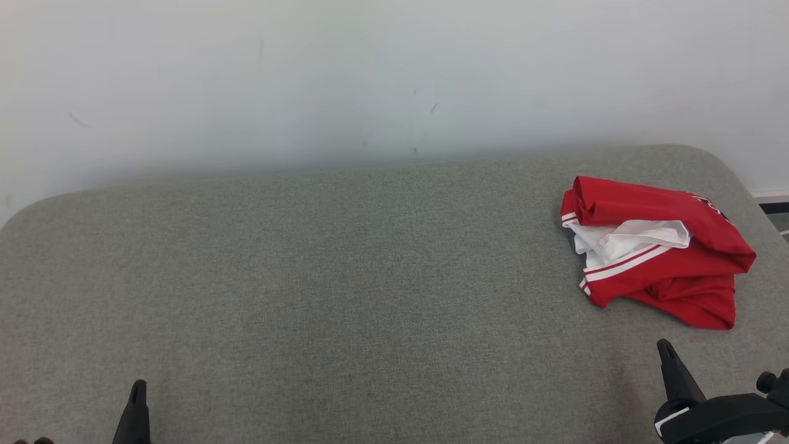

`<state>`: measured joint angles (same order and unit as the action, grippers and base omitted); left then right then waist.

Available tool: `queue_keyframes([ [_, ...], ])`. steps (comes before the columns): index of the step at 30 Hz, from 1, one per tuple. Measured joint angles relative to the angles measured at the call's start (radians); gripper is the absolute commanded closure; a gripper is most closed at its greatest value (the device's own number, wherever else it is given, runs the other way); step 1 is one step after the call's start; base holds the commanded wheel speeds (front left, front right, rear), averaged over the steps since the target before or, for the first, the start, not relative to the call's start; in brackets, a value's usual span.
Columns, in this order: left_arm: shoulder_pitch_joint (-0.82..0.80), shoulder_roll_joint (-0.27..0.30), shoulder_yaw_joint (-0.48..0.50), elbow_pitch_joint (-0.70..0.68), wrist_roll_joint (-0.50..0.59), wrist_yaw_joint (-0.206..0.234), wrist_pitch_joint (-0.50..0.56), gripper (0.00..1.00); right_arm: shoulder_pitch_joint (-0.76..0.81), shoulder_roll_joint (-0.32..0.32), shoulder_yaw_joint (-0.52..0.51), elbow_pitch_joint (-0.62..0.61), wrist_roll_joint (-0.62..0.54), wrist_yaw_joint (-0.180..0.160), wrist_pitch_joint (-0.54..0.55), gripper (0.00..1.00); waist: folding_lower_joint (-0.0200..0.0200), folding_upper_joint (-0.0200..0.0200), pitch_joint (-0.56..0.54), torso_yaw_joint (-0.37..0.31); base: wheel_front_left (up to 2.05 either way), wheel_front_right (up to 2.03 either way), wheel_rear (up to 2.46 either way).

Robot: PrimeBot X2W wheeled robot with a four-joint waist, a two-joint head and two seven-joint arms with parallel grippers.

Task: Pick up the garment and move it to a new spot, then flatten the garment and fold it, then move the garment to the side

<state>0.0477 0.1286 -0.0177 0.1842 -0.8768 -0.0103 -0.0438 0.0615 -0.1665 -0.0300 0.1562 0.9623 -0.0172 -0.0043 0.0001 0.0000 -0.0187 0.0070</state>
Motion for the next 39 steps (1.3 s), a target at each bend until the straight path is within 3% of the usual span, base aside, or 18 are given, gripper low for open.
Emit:
queue_keyframes([
  [39, -0.100, -0.066, 0.081, 0.086, -0.550, -0.088, 0.123, 1.00, -0.110, 0.093, -0.079, 0.106, 0.487, 0.100, 0.093, 1.00, -0.0001, 0.0000, 0.016, -0.005, 0.00, 0.00, 0.00],
])
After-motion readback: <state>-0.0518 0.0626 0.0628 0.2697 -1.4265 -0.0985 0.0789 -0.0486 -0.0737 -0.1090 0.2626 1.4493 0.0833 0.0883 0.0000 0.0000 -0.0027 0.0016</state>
